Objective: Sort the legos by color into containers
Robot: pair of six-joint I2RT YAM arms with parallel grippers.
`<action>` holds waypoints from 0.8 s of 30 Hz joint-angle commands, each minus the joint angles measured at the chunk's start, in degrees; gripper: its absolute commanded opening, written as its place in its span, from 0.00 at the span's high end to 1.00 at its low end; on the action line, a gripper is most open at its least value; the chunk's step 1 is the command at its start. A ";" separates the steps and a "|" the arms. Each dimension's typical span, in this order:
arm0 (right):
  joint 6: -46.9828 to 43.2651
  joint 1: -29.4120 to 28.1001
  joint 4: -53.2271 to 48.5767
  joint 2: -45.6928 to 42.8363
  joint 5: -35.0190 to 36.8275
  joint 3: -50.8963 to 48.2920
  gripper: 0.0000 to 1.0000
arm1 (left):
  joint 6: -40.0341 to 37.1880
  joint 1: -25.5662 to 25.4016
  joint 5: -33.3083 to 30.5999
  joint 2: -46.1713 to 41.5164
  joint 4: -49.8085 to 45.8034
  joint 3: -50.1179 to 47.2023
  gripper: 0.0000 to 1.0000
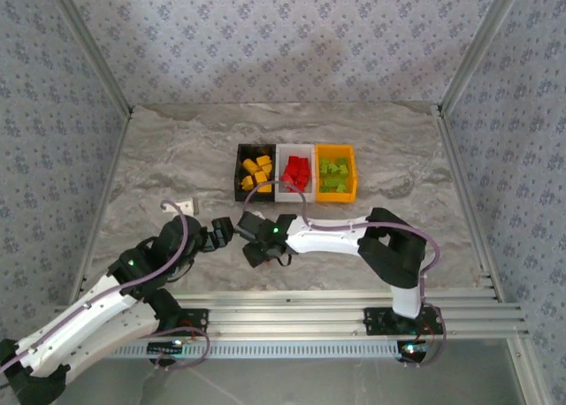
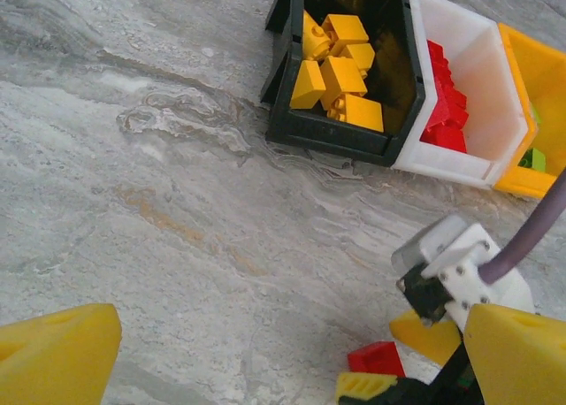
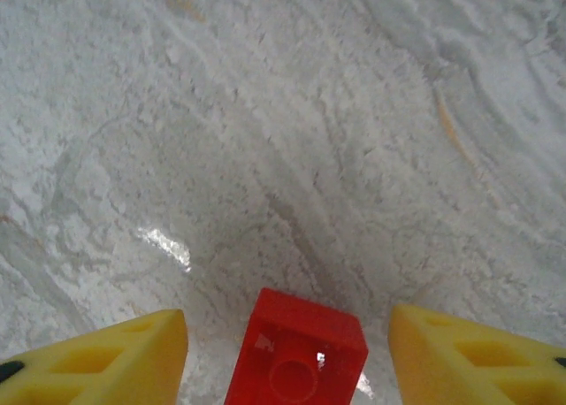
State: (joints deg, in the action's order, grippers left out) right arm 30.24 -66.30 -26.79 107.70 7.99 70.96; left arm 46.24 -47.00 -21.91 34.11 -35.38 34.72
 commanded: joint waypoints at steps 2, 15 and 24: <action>-0.20 -0.88 -3.03 2.38 1.59 -0.74 0.47 | 0.85 0.01 -1.21 -0.40 -0.37 -0.35 0.01; -2.42 3.07 -3.97 -7.89 4.88 -2.14 0.69 | 0.52 0.21 -1.22 0.16 0.22 -0.42 0.01; -7.95 20.30 -4.20 -10.15 5.33 4.93 0.69 | 1.20 0.31 -0.64 1.30 2.68 -1.67 0.00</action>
State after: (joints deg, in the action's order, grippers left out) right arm 25.39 -49.71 -29.58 95.26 11.64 72.64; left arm 46.65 -46.98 -22.33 34.83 -34.30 33.61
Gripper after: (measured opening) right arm 0.330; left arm 0.994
